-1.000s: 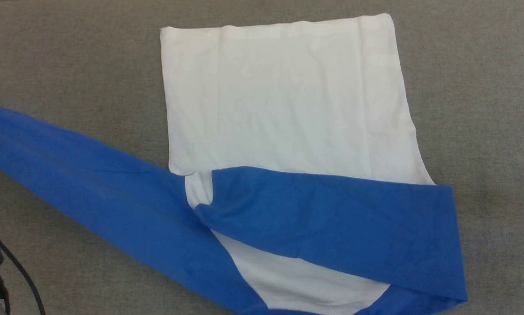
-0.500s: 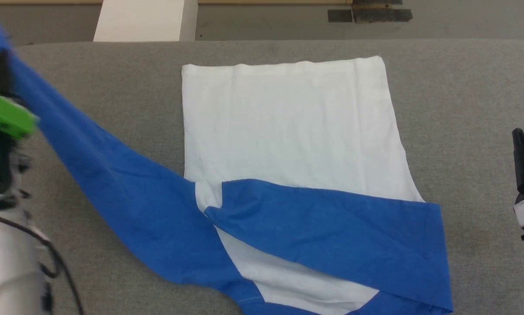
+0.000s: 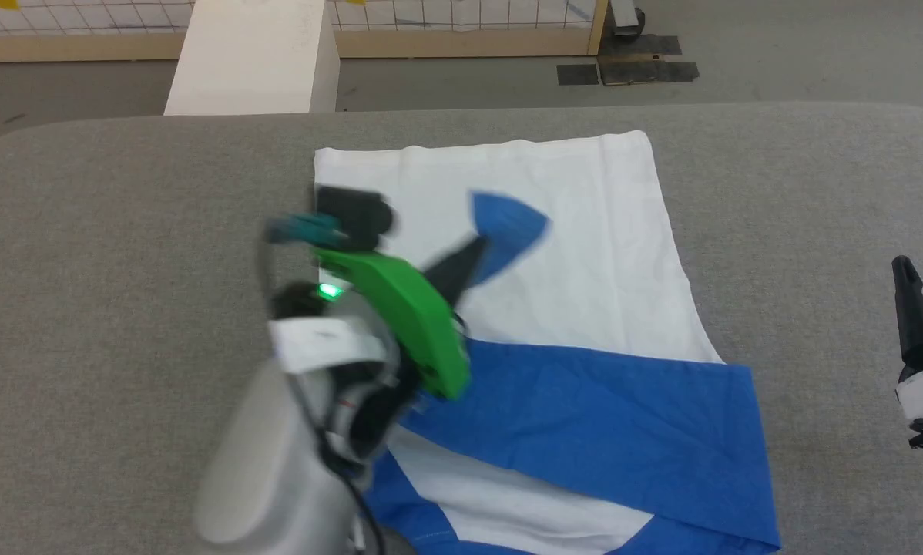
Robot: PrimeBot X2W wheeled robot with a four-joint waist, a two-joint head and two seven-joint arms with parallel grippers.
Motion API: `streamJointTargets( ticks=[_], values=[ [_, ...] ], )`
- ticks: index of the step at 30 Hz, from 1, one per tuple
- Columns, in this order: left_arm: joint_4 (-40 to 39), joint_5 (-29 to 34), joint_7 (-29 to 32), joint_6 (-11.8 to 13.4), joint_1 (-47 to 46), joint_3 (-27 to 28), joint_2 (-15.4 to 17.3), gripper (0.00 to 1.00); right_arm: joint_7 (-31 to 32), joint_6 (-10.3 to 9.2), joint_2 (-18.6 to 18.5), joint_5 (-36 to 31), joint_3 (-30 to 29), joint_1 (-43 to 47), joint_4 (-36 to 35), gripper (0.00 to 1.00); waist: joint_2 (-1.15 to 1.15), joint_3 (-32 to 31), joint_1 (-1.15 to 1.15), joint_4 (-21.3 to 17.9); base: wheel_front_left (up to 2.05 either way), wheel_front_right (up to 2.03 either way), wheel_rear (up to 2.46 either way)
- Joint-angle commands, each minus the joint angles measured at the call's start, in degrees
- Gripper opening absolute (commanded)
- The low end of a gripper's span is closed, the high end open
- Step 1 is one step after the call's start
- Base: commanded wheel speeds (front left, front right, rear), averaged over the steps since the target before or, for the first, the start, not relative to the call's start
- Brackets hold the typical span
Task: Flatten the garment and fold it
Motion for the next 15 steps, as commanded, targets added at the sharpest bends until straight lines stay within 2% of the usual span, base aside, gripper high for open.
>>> streamJointTargets(
  ticks=[1,9,15],
  values=[
    [1.33,-0.92,-0.36,-0.26,0.86,-3.03,-0.14,0.00,0.08,-0.08,0.23,-0.29,-0.09,0.45,-0.06,1.00,0.00,0.20,0.00,-0.34,0.00,0.00,0.00],
    [11.04,-9.30,-6.68,1.91,-2.19,-24.87,-0.20,0.00,-0.23,-0.08,0.57,0.02,0.05,0.00,0.44,1.00,0.00,1.64,0.00,-2.46,0.00,0.00,0.00],
    [18.30,-13.12,-10.81,3.36,-5.22,-34.86,-0.21,0.00,-0.68,-0.08,0.54,0.33,0.10,-0.53,1.12,1.00,0.00,2.77,0.00,-3.97,0.00,0.00,0.00]
  ],
)
